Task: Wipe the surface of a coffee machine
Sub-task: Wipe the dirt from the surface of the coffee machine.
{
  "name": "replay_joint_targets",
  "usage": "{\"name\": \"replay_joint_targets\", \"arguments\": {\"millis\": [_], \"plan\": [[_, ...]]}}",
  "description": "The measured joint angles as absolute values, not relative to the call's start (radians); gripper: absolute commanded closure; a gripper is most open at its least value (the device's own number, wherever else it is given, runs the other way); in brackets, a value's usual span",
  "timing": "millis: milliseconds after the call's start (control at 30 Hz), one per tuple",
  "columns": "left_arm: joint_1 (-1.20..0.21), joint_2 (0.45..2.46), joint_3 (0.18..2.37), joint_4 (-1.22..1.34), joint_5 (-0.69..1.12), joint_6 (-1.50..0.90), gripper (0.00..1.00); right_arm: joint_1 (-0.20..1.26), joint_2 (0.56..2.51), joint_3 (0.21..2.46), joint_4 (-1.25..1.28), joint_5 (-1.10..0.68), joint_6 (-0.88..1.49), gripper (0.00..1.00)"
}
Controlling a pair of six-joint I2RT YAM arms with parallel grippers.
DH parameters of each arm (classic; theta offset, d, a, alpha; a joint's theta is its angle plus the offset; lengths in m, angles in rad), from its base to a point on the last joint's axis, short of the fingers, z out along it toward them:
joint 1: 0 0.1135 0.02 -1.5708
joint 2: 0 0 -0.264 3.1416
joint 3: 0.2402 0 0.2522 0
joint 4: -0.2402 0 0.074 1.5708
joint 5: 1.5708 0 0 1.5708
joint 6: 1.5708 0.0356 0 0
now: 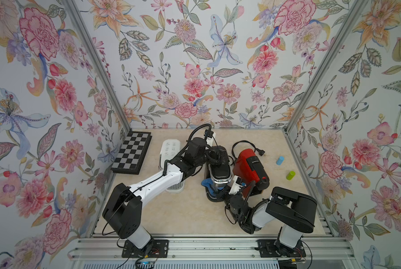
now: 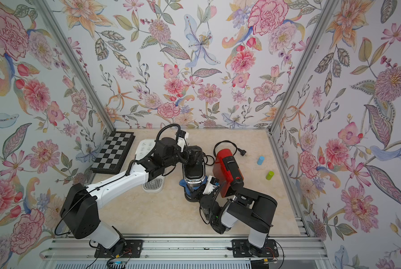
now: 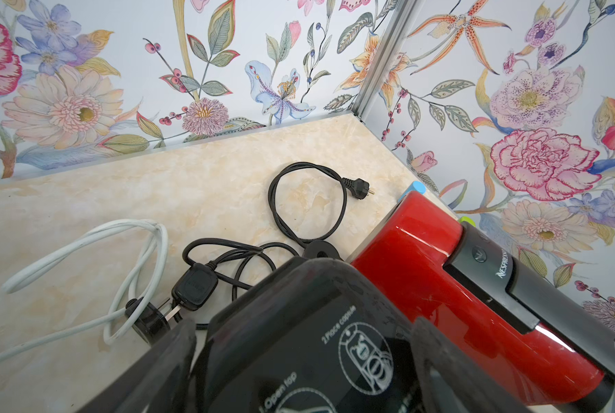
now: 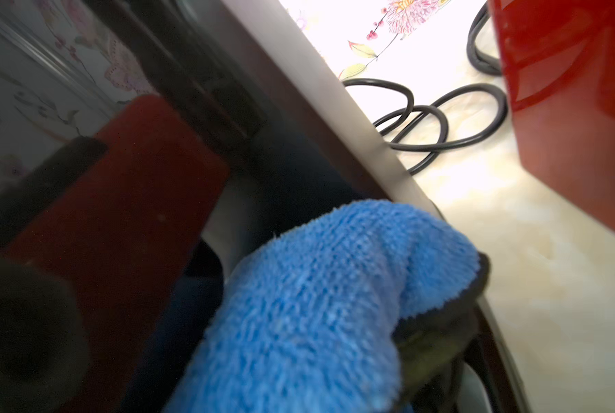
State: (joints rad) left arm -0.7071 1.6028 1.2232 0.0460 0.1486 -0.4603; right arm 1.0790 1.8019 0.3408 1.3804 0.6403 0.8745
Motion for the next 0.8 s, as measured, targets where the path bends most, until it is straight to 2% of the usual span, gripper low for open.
{"name": "replay_joint_targets", "arguments": {"millis": [200, 800], "plan": [[-0.707, 1.604, 1.224, 0.046, 0.149, -0.460, 0.06, 1.085, 1.937, 0.384, 1.485, 0.613, 0.889, 1.00], [-0.705, 1.604, 1.225, 0.046, 0.150, -0.459, 0.07, 1.102, 1.985, 0.450, 1.531, 0.658, 1.071, 1.00]]}}
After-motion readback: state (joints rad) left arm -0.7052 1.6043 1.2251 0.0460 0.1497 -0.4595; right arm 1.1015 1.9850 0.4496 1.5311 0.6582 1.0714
